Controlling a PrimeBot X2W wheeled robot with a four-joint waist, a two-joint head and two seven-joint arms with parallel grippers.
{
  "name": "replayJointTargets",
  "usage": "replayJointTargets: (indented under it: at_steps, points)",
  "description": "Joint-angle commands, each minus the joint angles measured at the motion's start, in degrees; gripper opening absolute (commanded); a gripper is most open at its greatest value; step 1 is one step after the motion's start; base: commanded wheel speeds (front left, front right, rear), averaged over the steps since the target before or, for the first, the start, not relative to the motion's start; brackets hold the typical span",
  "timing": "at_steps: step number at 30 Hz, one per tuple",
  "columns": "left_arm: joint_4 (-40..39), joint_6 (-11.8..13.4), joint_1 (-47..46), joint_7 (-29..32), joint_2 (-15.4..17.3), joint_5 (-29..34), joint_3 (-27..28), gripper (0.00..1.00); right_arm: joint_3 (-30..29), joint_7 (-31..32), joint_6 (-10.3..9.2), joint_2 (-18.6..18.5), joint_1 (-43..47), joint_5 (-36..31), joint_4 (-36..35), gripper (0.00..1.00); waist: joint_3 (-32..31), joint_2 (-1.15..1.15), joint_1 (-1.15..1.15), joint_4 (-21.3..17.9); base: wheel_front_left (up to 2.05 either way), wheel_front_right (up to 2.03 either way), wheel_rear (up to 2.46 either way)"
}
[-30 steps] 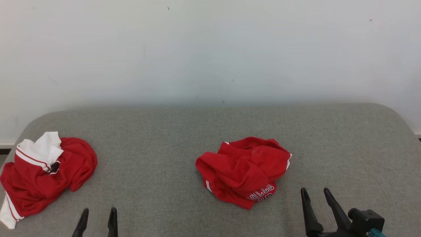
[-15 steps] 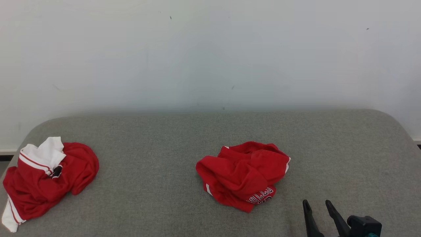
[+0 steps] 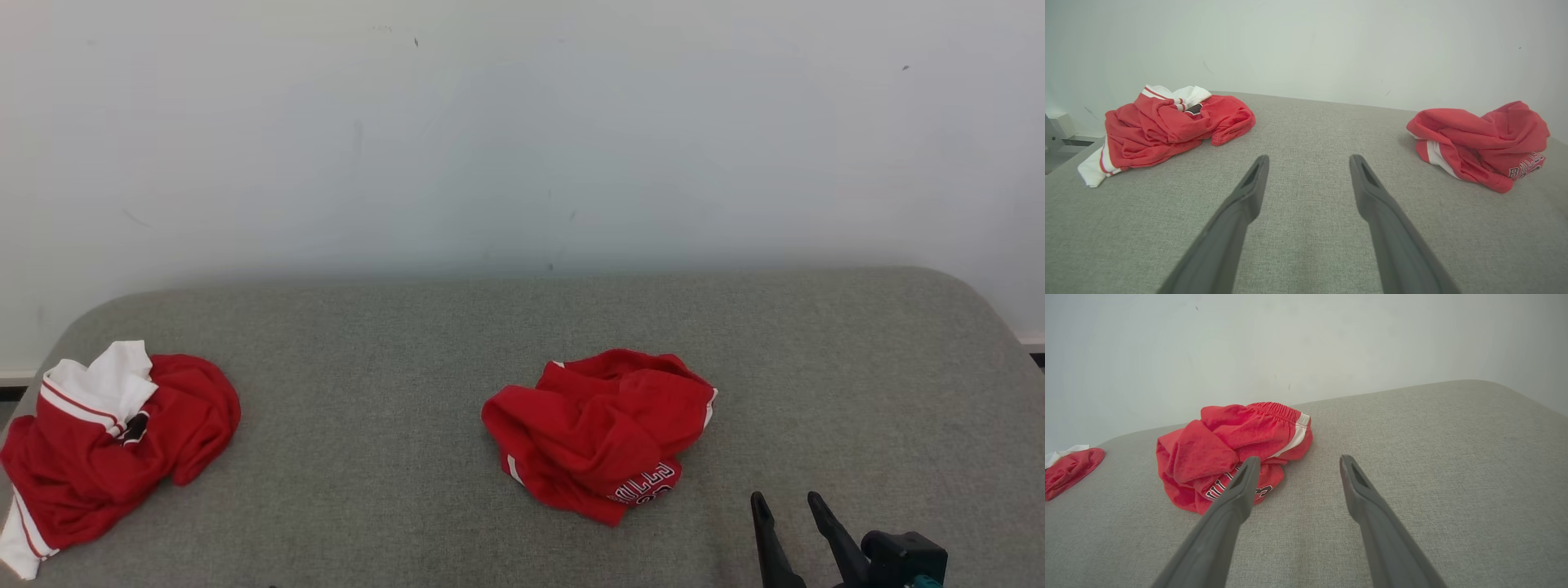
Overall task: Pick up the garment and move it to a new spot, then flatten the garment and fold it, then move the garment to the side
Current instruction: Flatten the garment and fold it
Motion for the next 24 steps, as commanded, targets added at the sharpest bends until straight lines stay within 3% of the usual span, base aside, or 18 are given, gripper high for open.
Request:
replayJointTargets:
  at_steps: [1, 14, 19, 24]
  points:
    - [-0.03, -0.01, -0.98, -0.15, 0.14, -0.27, -0.13, 1.00, 0.12, -0.01, 0.20, -0.04, 0.55, -0.58, -0.39, 1.00, 0.12, 0.00, 0.00, -0.04, 0.00, 0.00, 0.00]
    - [0.29, 0.26, -3.07, 0.97, 0.25, 0.82, -2.70, 1.00, 2.19, 0.50, 0.20, -0.05, 0.02, -2.82, -3.06, 1.00, 1.10, 0.00, 0.00, -1.46, 0.00, 0.00, 0.00]
    - [0.77, -0.18, -7.39, 2.07, 0.44, 0.89, -4.82, 1.00, 2.37, 1.44, 0.20, -0.06, -0.33, -3.70, -4.39, 1.00, 2.12, 0.00, 0.00, -4.07, 0.00, 0.00, 0.00]
    - [1.35, -0.48, -15.18, 6.95, 1.40, 0.94, -8.59, 1.00, 2.04, 2.56, 0.20, -0.04, -0.48, -4.97, -5.67, 1.00, 3.75, 0.00, 0.00, -7.67, 0.00, 0.00, 0.00]
